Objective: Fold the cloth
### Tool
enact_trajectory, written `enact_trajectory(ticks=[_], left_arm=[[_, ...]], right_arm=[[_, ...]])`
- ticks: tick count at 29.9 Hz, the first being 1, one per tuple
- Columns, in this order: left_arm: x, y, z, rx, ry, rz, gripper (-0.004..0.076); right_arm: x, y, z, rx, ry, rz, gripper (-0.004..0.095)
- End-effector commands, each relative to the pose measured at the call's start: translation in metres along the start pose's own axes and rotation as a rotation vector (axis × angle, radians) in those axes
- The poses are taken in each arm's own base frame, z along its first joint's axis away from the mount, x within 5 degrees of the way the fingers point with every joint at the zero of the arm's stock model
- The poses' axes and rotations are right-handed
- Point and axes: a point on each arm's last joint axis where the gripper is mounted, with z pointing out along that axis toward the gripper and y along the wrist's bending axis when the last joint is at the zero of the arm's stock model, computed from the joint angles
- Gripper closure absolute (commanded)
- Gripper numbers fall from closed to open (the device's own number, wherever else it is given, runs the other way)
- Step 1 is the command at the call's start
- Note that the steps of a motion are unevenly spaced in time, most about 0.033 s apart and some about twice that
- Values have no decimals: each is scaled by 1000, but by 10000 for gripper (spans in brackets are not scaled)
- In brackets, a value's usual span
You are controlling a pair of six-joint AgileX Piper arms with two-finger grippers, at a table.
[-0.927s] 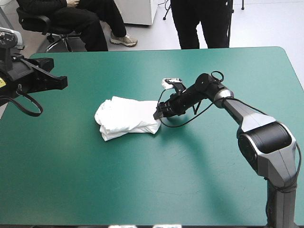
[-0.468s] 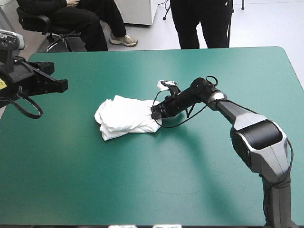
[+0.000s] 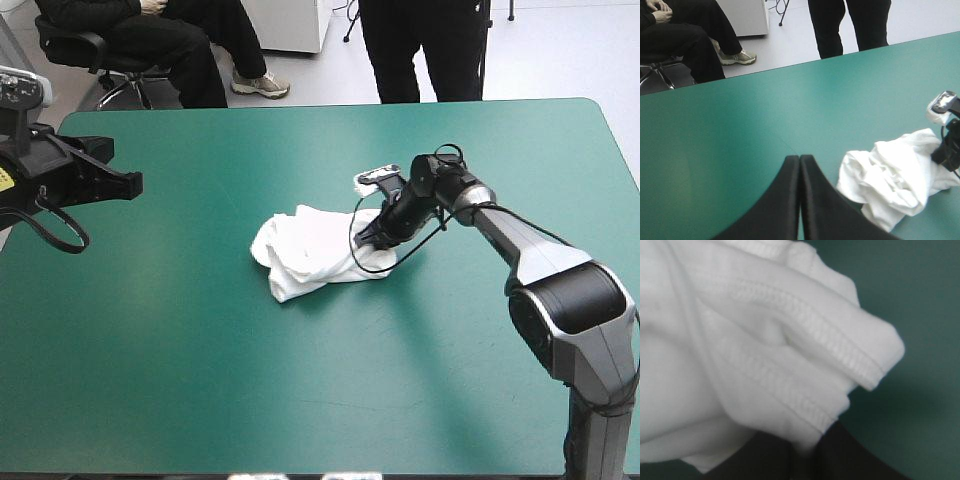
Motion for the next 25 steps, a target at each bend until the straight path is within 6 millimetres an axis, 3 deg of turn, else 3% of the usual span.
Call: enact_trajectory(ticks=[1, 8, 12, 20, 25], left_arm=[[-9, -1, -12, 1, -96, -6, 741], [-9, -1, -12, 1, -96, -6, 741], [-9, -2, -12, 12, -96, -11, 741], [-9, -3, -12, 32, -99, -22, 741], [-9, -6, -12, 58, -101, -32, 741]], right_arm=[[11, -31, -47, 123, 10, 10, 907], [35, -68, -86, 244, 52, 98, 908], [59, -87, -104, 284, 42, 169, 906], [142, -112, -116, 367, 93, 307, 908], [192, -118, -123, 413, 65, 411, 908]])
